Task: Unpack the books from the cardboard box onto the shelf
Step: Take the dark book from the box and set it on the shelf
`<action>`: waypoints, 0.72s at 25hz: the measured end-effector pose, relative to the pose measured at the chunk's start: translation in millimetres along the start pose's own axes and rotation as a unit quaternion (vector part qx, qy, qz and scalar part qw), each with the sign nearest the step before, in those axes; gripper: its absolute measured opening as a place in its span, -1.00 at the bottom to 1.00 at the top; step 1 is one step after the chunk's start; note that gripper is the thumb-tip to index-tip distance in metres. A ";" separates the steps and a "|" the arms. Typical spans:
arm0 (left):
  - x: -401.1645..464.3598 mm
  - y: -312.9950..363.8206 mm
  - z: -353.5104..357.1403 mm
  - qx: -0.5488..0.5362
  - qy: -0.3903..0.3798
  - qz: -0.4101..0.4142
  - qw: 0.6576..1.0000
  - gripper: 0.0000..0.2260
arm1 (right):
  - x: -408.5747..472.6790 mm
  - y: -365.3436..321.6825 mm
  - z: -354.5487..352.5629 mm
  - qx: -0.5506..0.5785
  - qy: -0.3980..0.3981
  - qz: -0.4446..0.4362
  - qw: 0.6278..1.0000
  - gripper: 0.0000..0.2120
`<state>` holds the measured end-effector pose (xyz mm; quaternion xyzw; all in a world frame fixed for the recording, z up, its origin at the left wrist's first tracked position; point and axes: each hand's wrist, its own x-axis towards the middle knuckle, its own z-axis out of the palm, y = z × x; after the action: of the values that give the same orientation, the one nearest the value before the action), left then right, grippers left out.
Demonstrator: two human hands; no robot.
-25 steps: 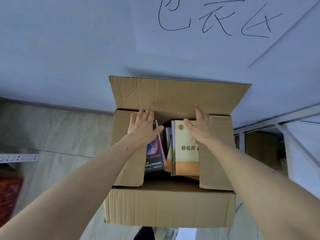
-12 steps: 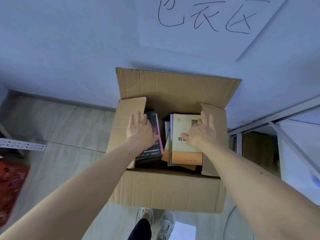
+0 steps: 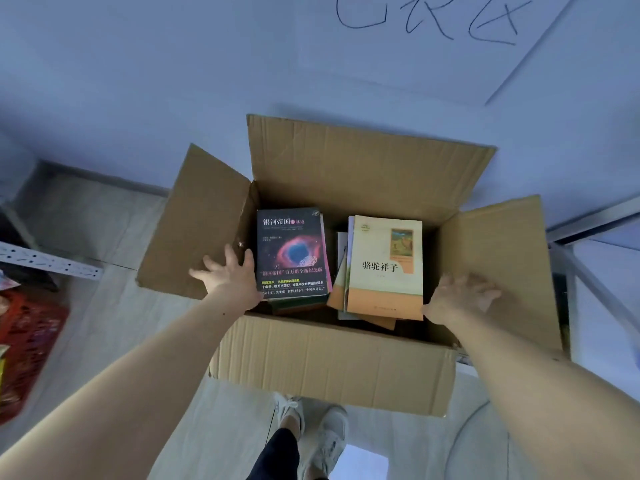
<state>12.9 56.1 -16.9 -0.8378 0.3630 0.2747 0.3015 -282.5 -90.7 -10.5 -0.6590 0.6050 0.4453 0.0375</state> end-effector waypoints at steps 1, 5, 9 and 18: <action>5.3 -1.4 8.6 -0.024 -0.001 0.005 1.000 -0.13 | 5.1 -0.1 8.8 0.026 -0.023 -0.002 0.999 -0.18; 21.9 0.3 32.4 -0.060 0.041 0.044 0.996 -0.14 | 21.2 -12.2 29.2 0.106 -0.016 -0.013 0.994 -0.19; 25.4 6.0 39.1 -0.058 0.054 0.034 0.996 -0.15 | 26.7 -26.4 24.6 0.084 -0.030 0.002 0.996 -0.24; 39.9 4.1 32.0 -0.158 0.168 0.133 0.964 -0.45 | 19.9 -88.3 -32.6 0.068 0.059 -0.166 0.982 -0.64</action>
<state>25.4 58.7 -66.6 -0.8532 0.4683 0.2213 0.0606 -194.1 -101.6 -46.7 -0.7711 0.5175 0.3512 0.1195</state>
